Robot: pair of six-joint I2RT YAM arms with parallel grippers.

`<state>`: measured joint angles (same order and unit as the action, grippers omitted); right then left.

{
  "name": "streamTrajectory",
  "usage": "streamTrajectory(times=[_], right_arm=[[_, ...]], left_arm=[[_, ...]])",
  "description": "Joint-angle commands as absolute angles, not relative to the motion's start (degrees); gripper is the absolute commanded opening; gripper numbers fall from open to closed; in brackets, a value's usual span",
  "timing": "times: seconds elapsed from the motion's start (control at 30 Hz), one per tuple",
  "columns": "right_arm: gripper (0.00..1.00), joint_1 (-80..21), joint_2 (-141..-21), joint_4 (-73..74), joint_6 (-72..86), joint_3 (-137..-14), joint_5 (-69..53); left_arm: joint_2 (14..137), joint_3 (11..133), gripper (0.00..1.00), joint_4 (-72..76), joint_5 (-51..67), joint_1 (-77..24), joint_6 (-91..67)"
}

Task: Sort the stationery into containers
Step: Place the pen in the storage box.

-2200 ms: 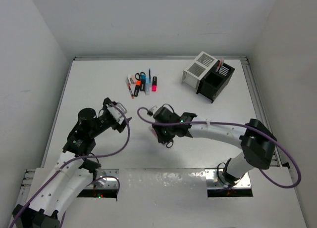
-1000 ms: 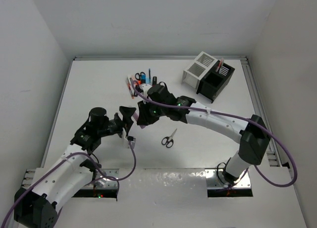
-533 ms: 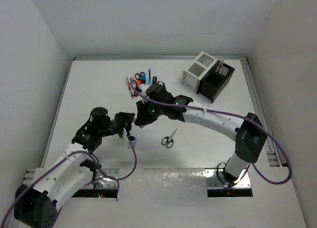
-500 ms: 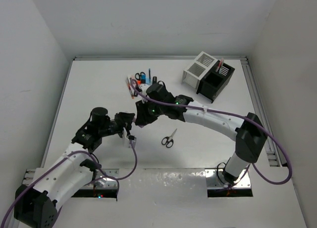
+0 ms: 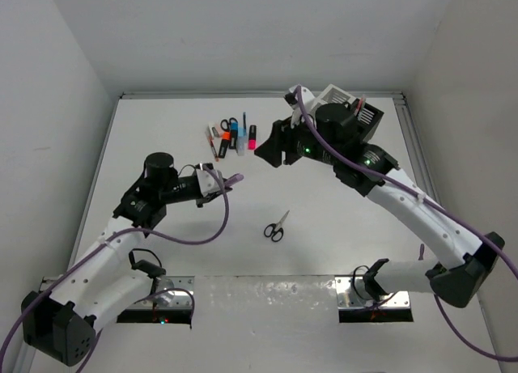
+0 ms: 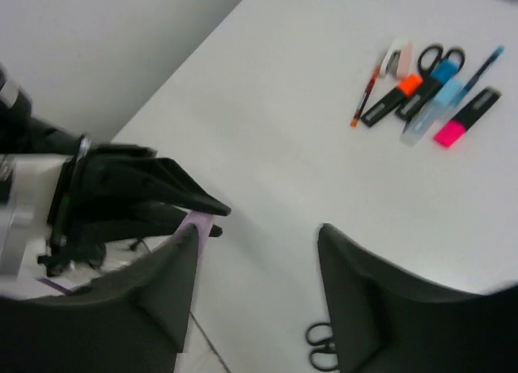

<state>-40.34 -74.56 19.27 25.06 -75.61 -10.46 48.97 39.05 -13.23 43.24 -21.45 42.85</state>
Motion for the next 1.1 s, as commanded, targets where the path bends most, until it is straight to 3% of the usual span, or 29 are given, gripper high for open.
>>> streamTrajectory(times=[0.0,0.07,0.1,0.17,0.2,0.23,0.33,0.5,0.73,0.97,1.07], right_arm=[[0.43,-40.96,-73.22,17.41,21.71,-73.13,-11.06],[0.31,-42.35,-73.39,15.65,20.48,-72.42,-12.47],[0.31,-42.97,-73.48,15.21,19.7,-72.25,-13.61],[0.44,-44.9,-74.0,14.15,16.97,-72.51,-14.32],[0.57,-45.35,-74.09,14.06,15.22,-72.68,-14.59],[0.62,-45.7,-74.35,13.89,14.68,-72.95,-15.29],[0.69,-45.97,-74.79,13.54,13.63,-73.21,-15.91],[0.68,-45.88,-76.37,12.66,13.8,-73.65,-15.91],[0.49,-45.97,-79.19,8.36,16.52,-73.83,-19.68],[0.0,-45.53,-79.63,3.52,19.07,-71.55,-22.5],[0.0,-44.83,-79.28,3.78,19.07,-70.75,-22.5]], left_arm=[[52.28,42.79,0.0,-8.1,49.21,-21.71,18.32],[53.96,43.85,0.0,-5.02,50.79,-21.27,9.61],[55.62,44.29,0.0,-3.79,51.32,-21.18,6.62],[56.95,45.35,0.0,-0.97,53.6,-21.09,-1.46],[57.82,45.53,0.0,1.9,54.05,-20.92,-3.58],[58.18,45.53,0.0,3.93,54.66,-20.92,-6.47],[58.36,45.62,0.0,6.06,56.25,-21.18,-7.47],[57.13,45.53,0.0,7.03,56.6,-21.88,-6.33],[56.42,45.7,0.0,7.65,56.52,-23.29,-6.06],[56.78,45.79,0.0,8.26,55.55,-23.12,-6.5],[57.13,45.88,0.04,8.44,53.45,-22.94,-6.94]])
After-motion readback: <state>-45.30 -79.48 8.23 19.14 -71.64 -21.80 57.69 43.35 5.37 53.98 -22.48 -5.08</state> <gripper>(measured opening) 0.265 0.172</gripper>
